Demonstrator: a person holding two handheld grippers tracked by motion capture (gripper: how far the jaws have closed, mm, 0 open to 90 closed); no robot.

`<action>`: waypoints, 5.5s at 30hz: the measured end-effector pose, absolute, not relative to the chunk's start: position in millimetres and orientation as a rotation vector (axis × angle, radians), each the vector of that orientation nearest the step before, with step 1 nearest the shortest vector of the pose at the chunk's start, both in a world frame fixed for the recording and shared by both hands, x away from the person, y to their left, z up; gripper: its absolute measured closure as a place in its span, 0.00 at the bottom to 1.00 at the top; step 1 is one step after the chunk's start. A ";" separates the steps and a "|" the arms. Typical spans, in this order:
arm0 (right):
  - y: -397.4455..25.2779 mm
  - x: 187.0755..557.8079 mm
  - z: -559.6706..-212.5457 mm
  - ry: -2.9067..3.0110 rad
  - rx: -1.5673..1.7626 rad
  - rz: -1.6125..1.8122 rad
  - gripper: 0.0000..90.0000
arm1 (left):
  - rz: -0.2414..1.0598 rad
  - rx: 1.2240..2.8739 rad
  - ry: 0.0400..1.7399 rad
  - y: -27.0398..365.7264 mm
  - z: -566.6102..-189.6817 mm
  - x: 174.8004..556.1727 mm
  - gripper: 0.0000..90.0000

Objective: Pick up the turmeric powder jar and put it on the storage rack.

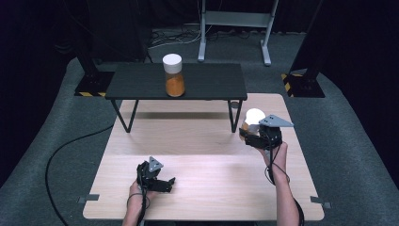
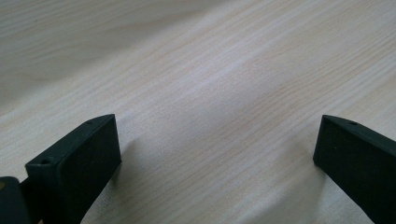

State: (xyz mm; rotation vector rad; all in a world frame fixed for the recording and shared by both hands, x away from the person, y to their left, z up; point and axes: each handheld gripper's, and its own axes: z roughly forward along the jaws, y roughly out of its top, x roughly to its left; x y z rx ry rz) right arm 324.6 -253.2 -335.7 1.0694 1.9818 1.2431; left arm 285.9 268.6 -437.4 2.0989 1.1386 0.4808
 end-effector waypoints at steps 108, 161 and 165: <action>-229.1 386.6 -243.6 2.000 0.962 1.252 0.33 | 0.481 2.099 1.139 268.5 -437.4 285.7 0.00; -201.8 441.1 -218.1 2.042 1.025 1.180 0.33 | 0.481 2.099 1.139 268.5 -437.3 285.7 0.00; -201.7 446.4 -217.8 2.050 1.045 1.184 0.33 | 0.481 2.099 1.139 268.5 -437.3 285.7 0.00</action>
